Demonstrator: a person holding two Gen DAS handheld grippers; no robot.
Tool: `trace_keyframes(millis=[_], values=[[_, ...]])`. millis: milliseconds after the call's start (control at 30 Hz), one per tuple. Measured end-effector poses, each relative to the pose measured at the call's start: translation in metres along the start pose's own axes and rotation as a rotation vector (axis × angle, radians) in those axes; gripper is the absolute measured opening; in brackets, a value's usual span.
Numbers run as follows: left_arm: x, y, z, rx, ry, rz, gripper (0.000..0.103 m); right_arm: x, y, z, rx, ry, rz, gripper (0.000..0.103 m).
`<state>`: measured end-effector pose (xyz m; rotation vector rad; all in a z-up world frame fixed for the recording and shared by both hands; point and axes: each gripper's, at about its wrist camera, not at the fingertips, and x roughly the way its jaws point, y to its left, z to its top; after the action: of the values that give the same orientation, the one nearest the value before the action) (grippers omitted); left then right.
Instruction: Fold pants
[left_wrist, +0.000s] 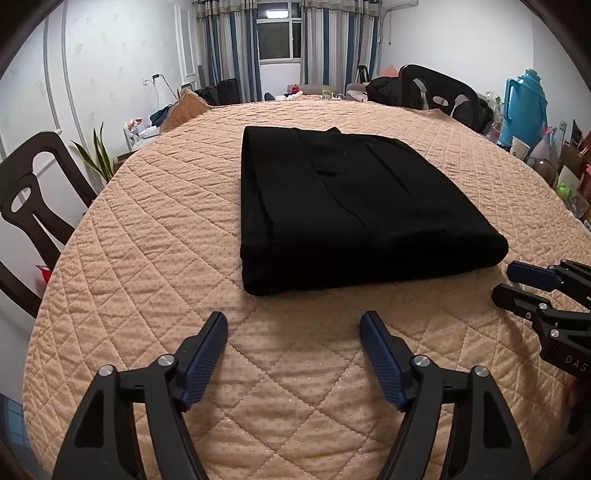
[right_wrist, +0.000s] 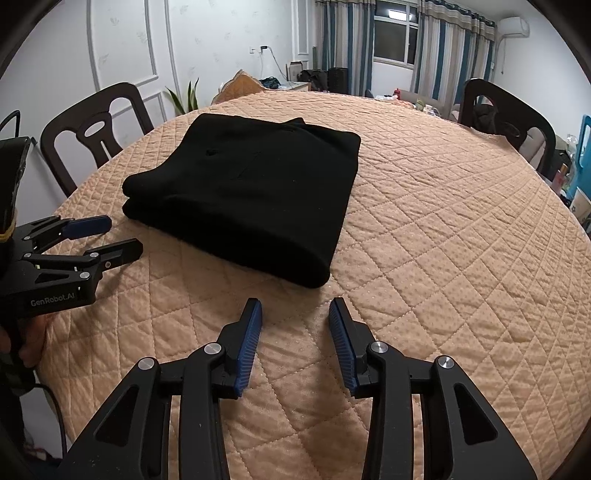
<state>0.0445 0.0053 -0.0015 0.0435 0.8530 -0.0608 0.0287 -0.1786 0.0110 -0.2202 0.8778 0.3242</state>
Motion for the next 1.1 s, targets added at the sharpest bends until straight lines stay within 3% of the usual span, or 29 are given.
trace_keyframes(millis=[733,900,1100], values=[[0.0007,0.004,-0.0011,-0.017,0.013,0.0,0.085,-0.0003,0.0011,-0.0002,0.001,0.001,0.005,0.041],[0.0009,0.0048,-0.001,-0.017,0.013,-0.002,0.085,0.0002,0.0045,0.0002,-0.017,0.006,0.016,0.048],[0.0009,0.0048,-0.0009,-0.017,0.013,-0.002,0.086,0.0004,0.0061,0.0,-0.021,0.007,0.01,0.049]])
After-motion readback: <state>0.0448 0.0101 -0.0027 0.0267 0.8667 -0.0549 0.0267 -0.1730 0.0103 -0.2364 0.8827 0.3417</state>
